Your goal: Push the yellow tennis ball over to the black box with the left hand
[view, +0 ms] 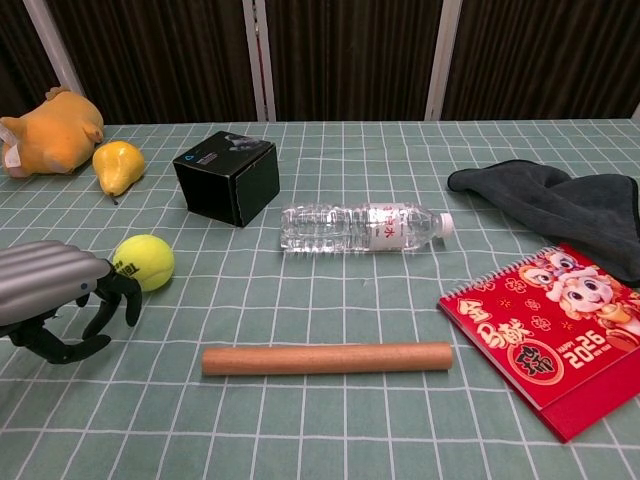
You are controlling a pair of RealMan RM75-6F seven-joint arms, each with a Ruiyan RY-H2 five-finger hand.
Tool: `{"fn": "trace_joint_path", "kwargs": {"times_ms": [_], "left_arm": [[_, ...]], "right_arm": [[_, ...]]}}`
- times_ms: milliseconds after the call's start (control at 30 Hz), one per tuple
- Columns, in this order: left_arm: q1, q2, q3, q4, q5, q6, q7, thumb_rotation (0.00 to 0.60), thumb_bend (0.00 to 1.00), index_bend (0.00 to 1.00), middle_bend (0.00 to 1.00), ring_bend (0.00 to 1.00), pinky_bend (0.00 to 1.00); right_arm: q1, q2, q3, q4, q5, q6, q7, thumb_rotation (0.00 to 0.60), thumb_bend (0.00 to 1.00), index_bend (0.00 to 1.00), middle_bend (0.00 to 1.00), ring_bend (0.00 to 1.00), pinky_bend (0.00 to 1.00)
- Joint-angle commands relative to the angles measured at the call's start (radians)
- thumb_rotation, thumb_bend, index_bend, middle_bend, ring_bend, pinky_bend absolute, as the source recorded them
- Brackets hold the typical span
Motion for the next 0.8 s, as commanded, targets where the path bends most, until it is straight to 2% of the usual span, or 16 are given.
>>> {"fn": "trace_joint_path", "kwargs": {"times_ms": [33,500,667,800], "left_arm": [[-0.009,-0.007,-0.004,0.007,0.000,0.002,-0.005,0.600,0.40,0.36,0.56,0.26,0.37],[-0.071,-0.005,-0.030,0.046,-0.017,-0.025,-0.035,0.600,0.39,0.32,0.53,0.26,0.38],[-0.082,0.008,-0.017,0.049,-0.039,-0.052,-0.036,0.600,0.38,0.32,0.56,0.27,0.44],[-0.090,0.012,-0.012,0.059,-0.061,-0.065,-0.032,0.600,0.39,0.32,0.56,0.27,0.44]], "right_arm": [[-0.001,0.002,0.000,0.000,0.001,0.001,0.003,0.600,0.36,0.00,0.00,0.00,0.00],[-0.016,0.004,-0.004,0.006,-0.021,0.041,0.020,0.600,0.36,0.00,0.00,0.00,0.00],[-0.017,0.000,0.000,0.017,-0.019,0.047,0.029,0.600,0.36,0.00,0.00,0.00,0.00],[-0.014,0.001,0.003,0.020,-0.017,0.046,0.032,0.600,0.36,0.00,0.00,0.00,0.00]]}}
